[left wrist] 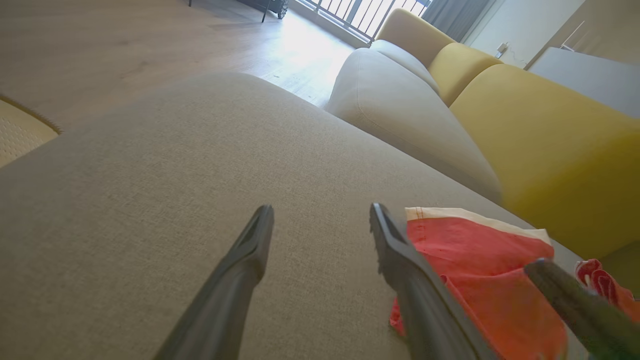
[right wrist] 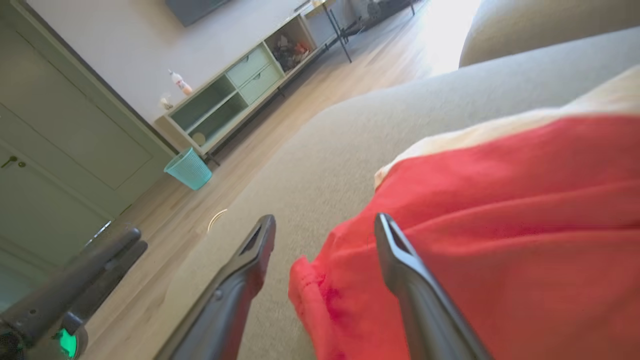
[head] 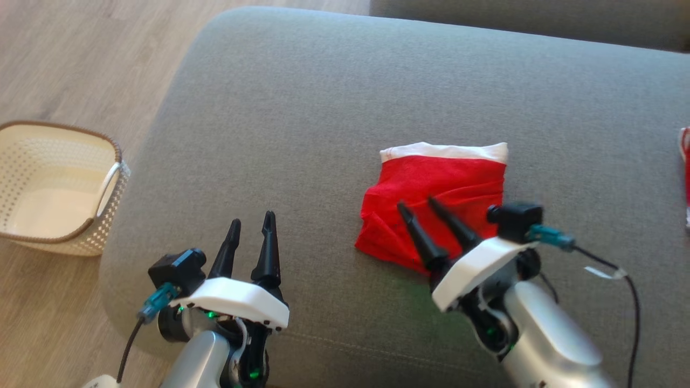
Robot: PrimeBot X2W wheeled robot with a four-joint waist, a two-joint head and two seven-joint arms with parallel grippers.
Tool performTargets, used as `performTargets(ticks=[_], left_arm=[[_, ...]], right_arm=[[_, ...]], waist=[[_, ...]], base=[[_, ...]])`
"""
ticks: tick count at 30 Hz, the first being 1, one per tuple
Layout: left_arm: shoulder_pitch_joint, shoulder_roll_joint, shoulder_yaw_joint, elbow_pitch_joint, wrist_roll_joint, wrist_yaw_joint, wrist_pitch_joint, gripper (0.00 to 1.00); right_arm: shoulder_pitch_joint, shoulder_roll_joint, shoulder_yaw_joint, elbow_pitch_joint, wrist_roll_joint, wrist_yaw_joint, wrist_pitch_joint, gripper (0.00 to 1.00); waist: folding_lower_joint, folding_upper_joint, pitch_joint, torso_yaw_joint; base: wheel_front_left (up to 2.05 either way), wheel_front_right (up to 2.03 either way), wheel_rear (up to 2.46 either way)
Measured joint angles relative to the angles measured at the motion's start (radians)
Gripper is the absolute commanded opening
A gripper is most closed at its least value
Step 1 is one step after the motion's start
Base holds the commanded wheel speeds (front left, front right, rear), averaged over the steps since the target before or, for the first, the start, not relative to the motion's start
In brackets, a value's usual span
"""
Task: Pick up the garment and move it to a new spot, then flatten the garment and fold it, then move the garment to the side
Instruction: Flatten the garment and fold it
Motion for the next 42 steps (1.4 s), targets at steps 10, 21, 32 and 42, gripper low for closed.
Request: performTargets(ticks=[10, 21, 32, 42], left_arm=[[0.0, 0.0, 0.038, -0.05, 0.008, -0.002, 0.0, 1.0], [0.009, 0.0, 0.07, -0.12, 0.087, -0.01, 0.0, 1.0], [0.025, 0.0, 0.071, -0.133, 0.111, 0.025, 0.0, 1.0], [0.023, 0.0, 0.039, -0.138, 0.106, 0.024, 0.0, 1.0]], right_arm=[[0.043, -0.105, -0.259, -0.23, -0.27, 0.0, -0.088, 1.0], [0.229, -0.042, -0.467, -0.391, -0.565, 0.0, -0.119, 1.0], [0.283, 0.005, -0.503, -0.443, -0.627, 0.0, -0.123, 1.0], [0.268, 0.008, -0.475, -0.418, -0.628, 0.0, -0.123, 1.0]], waist=[[0.0, 0.0, -0.019, -0.083], [0.0, 0.0, -0.028, -0.165], [0.0, 0.0, -0.025, -0.182], [0.0, 0.0, 0.009, -0.136]], base=[[0.0, 0.0, 0.0], [0.0, 0.0, 0.0], [0.0, 0.0, 0.0], [0.0, 0.0, 0.0]])
